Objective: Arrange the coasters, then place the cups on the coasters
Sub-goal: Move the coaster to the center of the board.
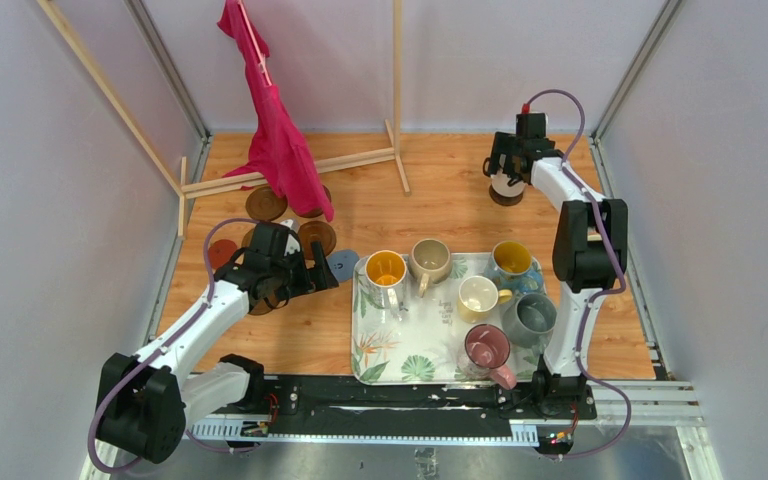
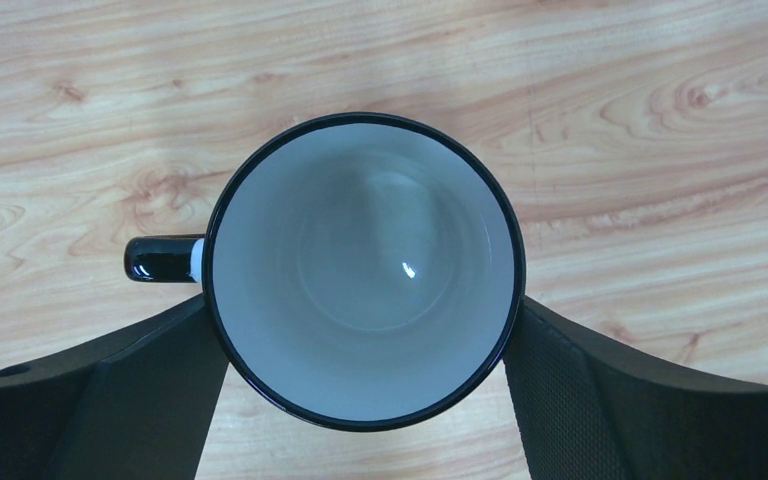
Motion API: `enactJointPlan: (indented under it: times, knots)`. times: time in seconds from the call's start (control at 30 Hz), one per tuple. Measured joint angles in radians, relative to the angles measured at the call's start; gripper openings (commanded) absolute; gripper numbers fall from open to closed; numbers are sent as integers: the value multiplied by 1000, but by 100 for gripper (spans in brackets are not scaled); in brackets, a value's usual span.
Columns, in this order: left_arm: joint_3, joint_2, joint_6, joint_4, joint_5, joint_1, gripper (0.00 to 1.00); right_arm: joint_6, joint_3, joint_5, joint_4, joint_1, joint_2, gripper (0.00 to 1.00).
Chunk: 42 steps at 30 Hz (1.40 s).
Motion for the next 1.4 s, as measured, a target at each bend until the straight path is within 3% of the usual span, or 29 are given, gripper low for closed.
enactJointPlan:
  times: [0.43,0.8,1.03,1.4]
  knots:
    - [0,9,1,1,0,0,100,-53,2,-60,148,-1,51,100]
    - [0,18,1,2,0,0,100,-72,71,-77,175,-1,118,97]
    - [0,23,2,2,0,0,100,-72,143,-109,188,0,177,100]
    - [0,31,4,13,1,0,100,-72,165,-154,124,1,217,99]
